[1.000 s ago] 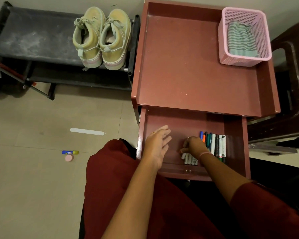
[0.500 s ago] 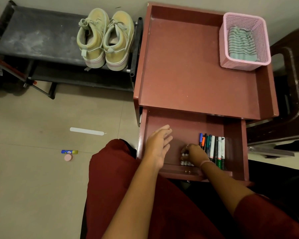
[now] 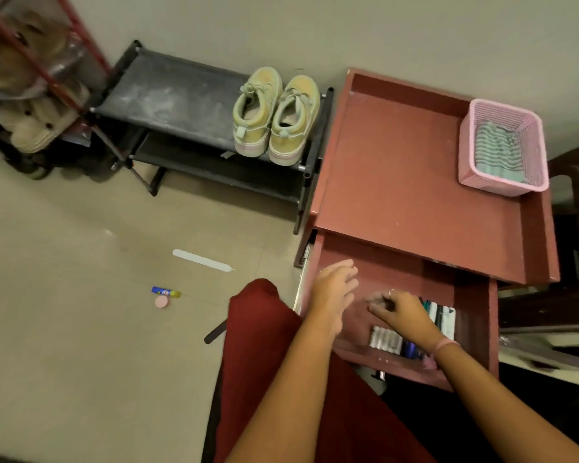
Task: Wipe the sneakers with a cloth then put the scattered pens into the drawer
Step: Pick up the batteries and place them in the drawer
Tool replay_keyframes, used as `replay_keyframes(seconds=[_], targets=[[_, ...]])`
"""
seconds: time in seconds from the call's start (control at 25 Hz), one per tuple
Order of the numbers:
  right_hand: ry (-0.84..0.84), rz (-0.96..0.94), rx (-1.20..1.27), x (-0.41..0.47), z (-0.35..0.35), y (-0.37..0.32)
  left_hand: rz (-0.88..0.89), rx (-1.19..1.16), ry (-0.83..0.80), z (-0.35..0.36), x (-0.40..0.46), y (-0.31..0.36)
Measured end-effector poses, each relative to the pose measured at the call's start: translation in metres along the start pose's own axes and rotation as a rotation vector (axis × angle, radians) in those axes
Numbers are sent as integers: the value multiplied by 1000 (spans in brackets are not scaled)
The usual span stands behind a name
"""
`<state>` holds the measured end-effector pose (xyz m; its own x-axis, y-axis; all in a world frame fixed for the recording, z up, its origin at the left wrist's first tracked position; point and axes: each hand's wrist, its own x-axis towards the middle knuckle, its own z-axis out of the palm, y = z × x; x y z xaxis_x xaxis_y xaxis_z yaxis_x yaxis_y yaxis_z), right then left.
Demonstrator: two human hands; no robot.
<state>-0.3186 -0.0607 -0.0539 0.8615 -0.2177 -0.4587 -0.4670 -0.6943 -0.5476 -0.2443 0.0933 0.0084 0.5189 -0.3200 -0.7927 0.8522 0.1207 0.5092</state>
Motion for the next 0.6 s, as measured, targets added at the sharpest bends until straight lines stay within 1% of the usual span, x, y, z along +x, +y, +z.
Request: replay_keyframes(seconds=[0.08,0.16,0.24,0.28,0.44,0.52,0.6], targets=[[27,-77,42,0,-8,-41,38,-74,9,-11,-9,12],[20,-178,62,1,-11,-88,88,-191,18,-30,-21,26],[-3,-273,60,5,-7,-135,176,-299,34,-59,-34,41],[-22,-311,67,9,-2,-157,228,-338,67,-77,-38,49],[-122,-404,117,39,39,-246,406,-460,350,-178,-41,77],[-173,-442,116,57,69,-290,441,-498,477,-233,-35,85],[-241,-423,164,78,109,-324,426,-479,583,-282,-25,84]])
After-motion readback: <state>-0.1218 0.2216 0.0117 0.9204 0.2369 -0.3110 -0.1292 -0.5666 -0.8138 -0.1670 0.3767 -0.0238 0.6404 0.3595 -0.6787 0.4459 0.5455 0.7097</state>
